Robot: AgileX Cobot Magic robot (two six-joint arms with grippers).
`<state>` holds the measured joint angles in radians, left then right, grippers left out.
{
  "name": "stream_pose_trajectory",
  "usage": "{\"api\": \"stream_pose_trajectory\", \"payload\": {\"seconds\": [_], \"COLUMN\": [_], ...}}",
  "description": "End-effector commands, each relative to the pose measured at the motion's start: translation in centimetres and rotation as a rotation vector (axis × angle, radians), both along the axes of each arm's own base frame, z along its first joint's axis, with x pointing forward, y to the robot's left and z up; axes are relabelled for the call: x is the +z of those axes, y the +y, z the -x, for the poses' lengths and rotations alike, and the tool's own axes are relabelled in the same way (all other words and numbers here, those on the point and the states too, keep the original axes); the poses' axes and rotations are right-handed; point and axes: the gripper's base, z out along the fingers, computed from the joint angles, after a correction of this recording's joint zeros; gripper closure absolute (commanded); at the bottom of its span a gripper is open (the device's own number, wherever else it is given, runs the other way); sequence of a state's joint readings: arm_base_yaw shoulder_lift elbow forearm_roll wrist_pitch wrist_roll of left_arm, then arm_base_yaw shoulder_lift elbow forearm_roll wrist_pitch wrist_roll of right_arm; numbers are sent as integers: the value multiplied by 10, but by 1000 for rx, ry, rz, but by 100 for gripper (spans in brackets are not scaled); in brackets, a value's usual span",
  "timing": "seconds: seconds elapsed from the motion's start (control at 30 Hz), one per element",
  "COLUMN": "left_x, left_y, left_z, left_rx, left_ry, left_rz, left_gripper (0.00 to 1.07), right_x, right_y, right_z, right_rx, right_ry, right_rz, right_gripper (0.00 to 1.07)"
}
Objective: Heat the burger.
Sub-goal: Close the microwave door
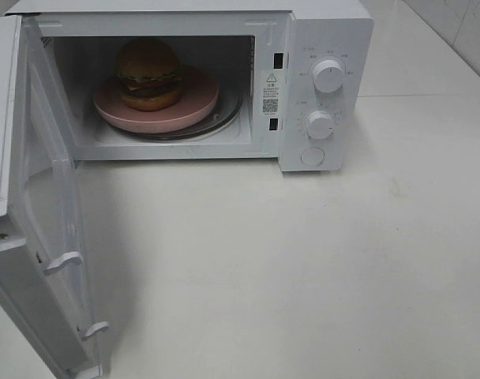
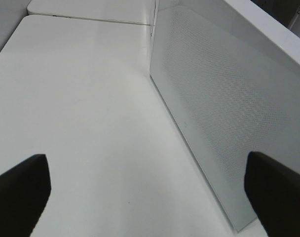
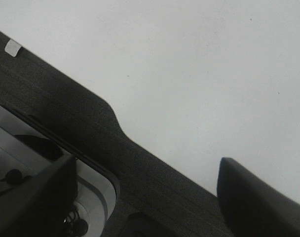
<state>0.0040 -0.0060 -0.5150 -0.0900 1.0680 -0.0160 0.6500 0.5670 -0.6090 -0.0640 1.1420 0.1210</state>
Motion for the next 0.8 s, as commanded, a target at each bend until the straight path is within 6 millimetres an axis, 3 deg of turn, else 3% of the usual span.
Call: {"api": "stream_pose_trajectory", "payload": {"seconds": [0.03,0.33,0.8], "left_x": [0,0,0], "left_y": [0,0,0], "left_z": [3,3,3], "left_rx": [3,3,3], "left_ry": [-18,-18,-18], "left_rz": [2,2,2], "left_gripper": [7,7,7], "right_x": [-8,-8,-4], "right_y": [-7,-27,-41], "right_z": [5,18,51], "right_rx": [-55,-275,-453], "right_ry": [-6,-249,-492], "right_rz": [-9,-138,-182], "right_gripper": [31,31,31]}}
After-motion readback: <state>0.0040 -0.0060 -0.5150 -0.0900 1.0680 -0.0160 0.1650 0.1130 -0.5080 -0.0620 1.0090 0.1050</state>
